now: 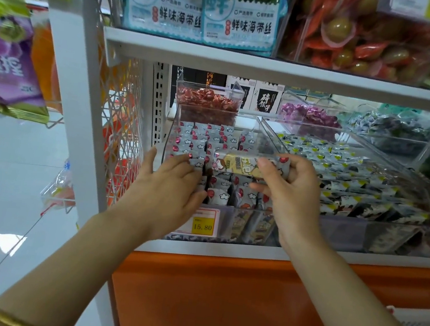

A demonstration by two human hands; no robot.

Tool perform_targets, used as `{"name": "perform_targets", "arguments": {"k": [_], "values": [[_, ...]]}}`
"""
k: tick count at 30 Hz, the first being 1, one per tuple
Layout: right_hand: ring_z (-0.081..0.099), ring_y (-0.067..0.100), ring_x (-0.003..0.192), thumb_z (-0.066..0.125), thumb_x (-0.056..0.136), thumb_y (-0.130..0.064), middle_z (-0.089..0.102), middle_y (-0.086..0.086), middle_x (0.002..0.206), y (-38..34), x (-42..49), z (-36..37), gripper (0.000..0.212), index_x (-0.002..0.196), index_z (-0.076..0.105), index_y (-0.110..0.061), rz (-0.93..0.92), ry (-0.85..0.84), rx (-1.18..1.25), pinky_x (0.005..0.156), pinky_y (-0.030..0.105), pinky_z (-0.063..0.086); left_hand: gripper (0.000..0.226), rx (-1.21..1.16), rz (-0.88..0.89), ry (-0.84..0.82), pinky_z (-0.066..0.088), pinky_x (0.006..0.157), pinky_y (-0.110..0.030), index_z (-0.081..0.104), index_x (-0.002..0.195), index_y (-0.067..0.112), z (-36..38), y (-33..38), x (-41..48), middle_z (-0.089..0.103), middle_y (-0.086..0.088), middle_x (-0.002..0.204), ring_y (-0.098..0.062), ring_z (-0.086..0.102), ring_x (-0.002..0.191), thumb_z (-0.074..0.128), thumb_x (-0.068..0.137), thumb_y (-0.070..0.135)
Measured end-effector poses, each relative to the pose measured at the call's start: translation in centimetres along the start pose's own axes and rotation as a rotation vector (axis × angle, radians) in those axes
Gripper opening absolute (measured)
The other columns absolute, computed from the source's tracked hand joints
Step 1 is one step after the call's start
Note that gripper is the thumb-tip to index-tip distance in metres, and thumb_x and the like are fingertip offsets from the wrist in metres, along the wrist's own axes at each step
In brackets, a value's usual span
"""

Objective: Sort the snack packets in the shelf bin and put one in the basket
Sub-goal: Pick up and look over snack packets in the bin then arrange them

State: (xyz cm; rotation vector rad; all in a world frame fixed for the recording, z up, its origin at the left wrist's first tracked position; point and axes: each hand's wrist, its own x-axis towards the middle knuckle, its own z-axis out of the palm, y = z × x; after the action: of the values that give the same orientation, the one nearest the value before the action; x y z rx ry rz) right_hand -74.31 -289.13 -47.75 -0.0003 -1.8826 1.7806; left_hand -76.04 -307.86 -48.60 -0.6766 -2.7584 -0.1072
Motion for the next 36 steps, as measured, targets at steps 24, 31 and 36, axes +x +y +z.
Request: {"name": "perform_targets", "arguments": {"k": [24,31,36], "values": [[0.060,0.022,0.092,0.061,0.090,-0.025,0.066,0.005,0.101,0.6,5.0,7.3,0.017,0.102,0.064,-0.014,-0.338,-0.709,-0.955,0.078,0.034,0.048,0.062,-0.002,-0.073,0.082,-0.006,0.115,-0.047,0.026,0.144,0.022,-1.2,-1.4,-1.4,0.010,0.005,0.156,-0.012,-0.013,0.143,0.026,0.090,0.053],[0.060,0.015,0.097,0.051,0.090,-0.003,0.068,0.004,0.110,-0.3,6.8,7.2,0.025,0.102,0.070,-0.012,-0.294,-0.704,-0.897,0.084,0.026,0.044,0.063,-0.039,-0.088,0.082,-0.008,0.114,-0.044,0.024,0.145,0.020,-1.4,-1.7,-1.2,0.006,0.004,0.157,-0.012,-0.016,0.143,0.032,0.092,0.052],[0.060,0.014,0.096,0.060,0.088,-0.006,0.069,0.005,0.108,0.2,8.2,8.2,0.016,0.097,0.072,-0.011,-0.316,-0.577,-0.923,0.085,0.028,0.047,0.063,-0.056,-0.094,0.076,-0.009,0.114,-0.044,0.023,0.146,0.019,-1.5,-1.8,-1.2,0.006,0.004,0.157,-0.011,-0.016,0.143,0.034,0.092,0.050]]}}
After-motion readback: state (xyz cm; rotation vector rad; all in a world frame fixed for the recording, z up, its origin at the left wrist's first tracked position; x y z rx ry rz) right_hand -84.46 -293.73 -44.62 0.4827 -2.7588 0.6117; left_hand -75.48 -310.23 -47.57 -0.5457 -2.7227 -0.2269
